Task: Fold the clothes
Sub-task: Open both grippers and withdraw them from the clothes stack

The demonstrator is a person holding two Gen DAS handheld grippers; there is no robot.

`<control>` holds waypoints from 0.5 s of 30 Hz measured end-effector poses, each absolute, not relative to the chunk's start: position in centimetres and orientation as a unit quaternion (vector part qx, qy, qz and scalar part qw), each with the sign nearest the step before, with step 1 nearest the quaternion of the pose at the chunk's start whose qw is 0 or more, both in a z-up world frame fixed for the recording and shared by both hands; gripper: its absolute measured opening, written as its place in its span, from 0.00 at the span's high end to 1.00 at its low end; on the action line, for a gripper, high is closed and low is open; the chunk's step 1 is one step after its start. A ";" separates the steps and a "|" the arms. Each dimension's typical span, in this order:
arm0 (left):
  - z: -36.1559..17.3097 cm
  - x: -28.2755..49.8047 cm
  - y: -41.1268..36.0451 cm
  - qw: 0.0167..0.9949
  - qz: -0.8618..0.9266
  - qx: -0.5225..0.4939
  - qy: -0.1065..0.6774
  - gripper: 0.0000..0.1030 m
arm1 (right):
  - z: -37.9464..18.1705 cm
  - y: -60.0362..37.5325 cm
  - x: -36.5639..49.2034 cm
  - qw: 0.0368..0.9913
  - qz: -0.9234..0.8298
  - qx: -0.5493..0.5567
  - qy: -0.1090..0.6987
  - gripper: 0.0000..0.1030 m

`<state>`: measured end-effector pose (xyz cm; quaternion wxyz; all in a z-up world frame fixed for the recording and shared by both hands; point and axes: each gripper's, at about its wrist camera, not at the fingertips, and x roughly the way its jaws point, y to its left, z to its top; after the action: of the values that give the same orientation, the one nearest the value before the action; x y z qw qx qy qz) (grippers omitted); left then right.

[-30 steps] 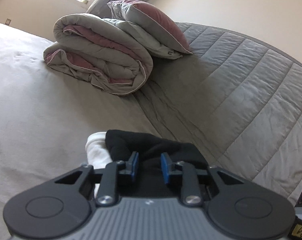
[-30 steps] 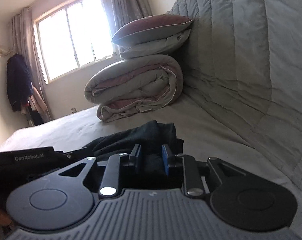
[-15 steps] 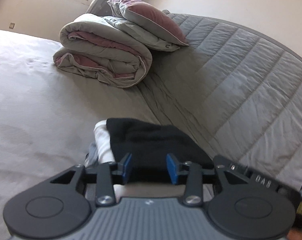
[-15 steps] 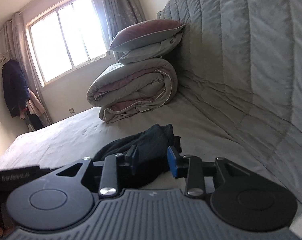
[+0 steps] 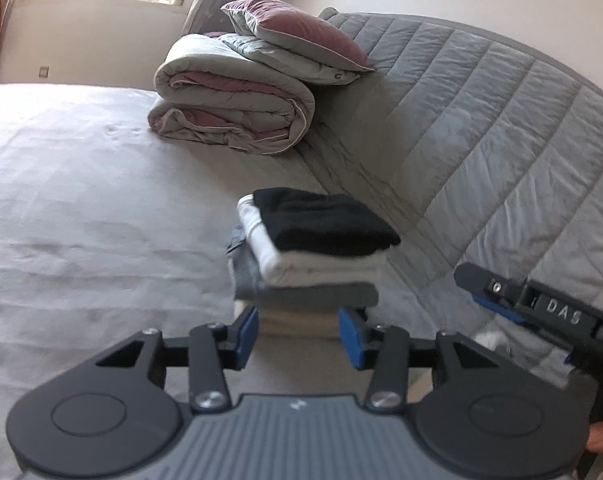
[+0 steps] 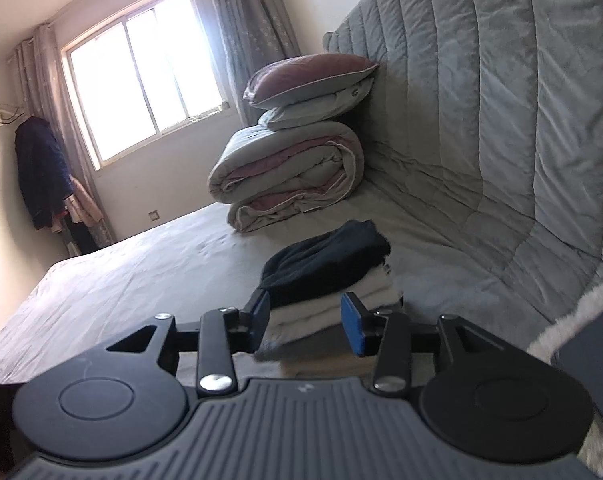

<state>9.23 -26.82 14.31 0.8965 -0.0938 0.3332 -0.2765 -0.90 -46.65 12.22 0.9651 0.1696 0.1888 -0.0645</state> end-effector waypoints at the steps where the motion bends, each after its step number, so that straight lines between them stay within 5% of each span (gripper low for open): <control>1: 14.6 8.5 -26.2 0.896 -0.274 -0.094 0.337 0.53 | 12.4 -46.0 -1.5 0.966 -0.065 0.166 0.189 0.55; 12: 17.1 0.9 -19.3 0.918 -0.216 -0.026 0.332 0.22 | 13.3 -40.0 -6.4 0.961 -0.080 0.180 0.191 0.44; 15: 17.4 -1.1 -17.9 0.921 -0.201 -0.004 0.333 0.17 | 13.4 -38.4 -7.8 0.962 -0.090 0.177 0.189 0.31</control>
<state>-1.14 -17.89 17.37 0.9210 -0.0042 0.3335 -0.2014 -7.76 -38.42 13.41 0.9617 0.1771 0.1893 -0.0897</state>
